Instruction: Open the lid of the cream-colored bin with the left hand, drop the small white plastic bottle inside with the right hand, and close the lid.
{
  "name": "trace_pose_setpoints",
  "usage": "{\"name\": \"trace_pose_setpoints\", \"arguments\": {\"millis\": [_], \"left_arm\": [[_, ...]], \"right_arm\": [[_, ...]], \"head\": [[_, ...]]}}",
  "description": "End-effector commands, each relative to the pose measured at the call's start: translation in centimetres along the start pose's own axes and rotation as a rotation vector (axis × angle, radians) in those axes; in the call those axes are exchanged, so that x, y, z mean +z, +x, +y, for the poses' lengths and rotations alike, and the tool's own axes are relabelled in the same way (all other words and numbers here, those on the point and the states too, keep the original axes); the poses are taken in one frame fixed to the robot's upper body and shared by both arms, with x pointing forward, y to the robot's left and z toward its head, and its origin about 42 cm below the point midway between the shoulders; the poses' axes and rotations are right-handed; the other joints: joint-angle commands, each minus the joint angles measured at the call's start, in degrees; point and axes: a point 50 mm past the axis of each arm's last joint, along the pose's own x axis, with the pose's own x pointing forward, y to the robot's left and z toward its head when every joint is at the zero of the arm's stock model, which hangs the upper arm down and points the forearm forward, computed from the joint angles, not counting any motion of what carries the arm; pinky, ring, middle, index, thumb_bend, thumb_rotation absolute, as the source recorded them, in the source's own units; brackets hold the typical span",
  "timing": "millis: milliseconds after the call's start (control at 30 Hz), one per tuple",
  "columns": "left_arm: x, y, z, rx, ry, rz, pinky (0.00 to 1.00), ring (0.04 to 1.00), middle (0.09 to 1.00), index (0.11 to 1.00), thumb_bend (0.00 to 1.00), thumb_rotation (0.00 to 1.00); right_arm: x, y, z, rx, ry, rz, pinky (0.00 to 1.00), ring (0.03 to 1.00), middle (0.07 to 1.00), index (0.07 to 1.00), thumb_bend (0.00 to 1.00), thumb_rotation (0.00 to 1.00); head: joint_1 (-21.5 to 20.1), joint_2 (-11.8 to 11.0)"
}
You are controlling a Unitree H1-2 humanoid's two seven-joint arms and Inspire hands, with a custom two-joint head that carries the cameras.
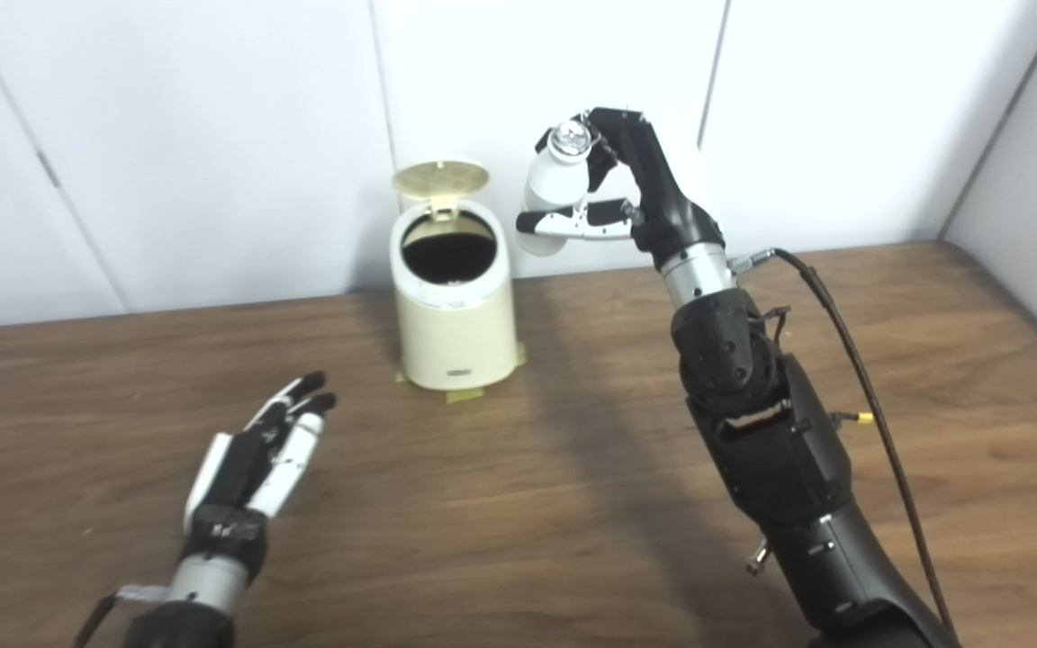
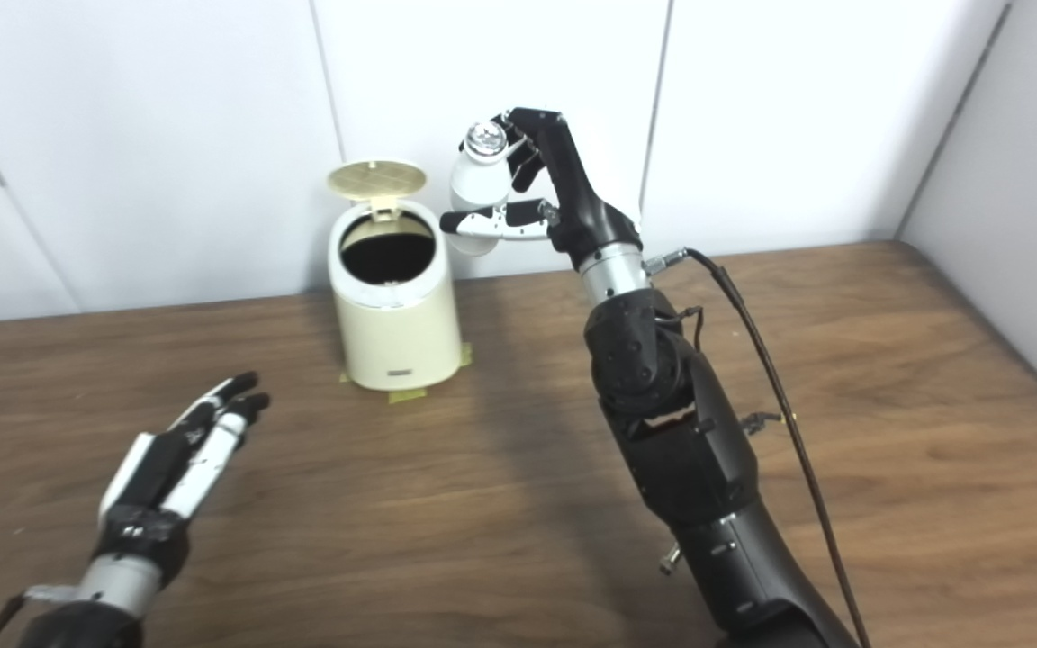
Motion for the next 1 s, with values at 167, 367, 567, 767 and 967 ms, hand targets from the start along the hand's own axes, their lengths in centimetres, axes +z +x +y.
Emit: {"name": "trace_pose_setpoints", "arguments": {"millis": [167,367,567,767,967], "left_arm": [[0.7,0.2,-0.3,0.015,0.055,-0.048,0.94,0.893,0.851,0.917,0.27,0.77],[0.3,0.1,-0.9,0.019,0.078,-0.044,0.90,0.890,0.843,0.915,0.29,0.77],[0.3,-0.1,-1.3,0.018,0.064,-0.049,0.98,0.916,0.842,0.912,0.30,0.79],[0.3,-0.2,-1.6,0.023,0.059,-0.053,0.93,0.909,0.843,0.916,0.29,0.77],[0.4,-0.3,-1.6,0.032,0.062,-0.056,0.95,0.914,0.847,0.917,0.30,0.78]], "right_arm": [[3.3,3.4,0.4,-0.071,0.078,-0.146,0.35,0.399,0.496,0.508,0.52,0.00],[3.5,4.8,1.8,-0.083,0.069,-0.136,0.33,0.393,0.497,0.506,0.52,0.00],[2.8,5.6,3.1,-0.074,0.108,-0.117,0.33,0.396,0.503,0.503,0.52,0.00],[2.3,5.7,4.6,-0.049,0.141,-0.090,0.35,0.408,0.503,0.497,0.52,0.00],[1.7,5.4,5.7,-0.015,0.128,-0.090,0.37,0.415,0.507,0.491,0.52,0.00]], "head": [[1.67,-0.68],[3.34,-1.52],[3.88,-1.57],[4.38,-1.57],[4.63,-1.49]]}}
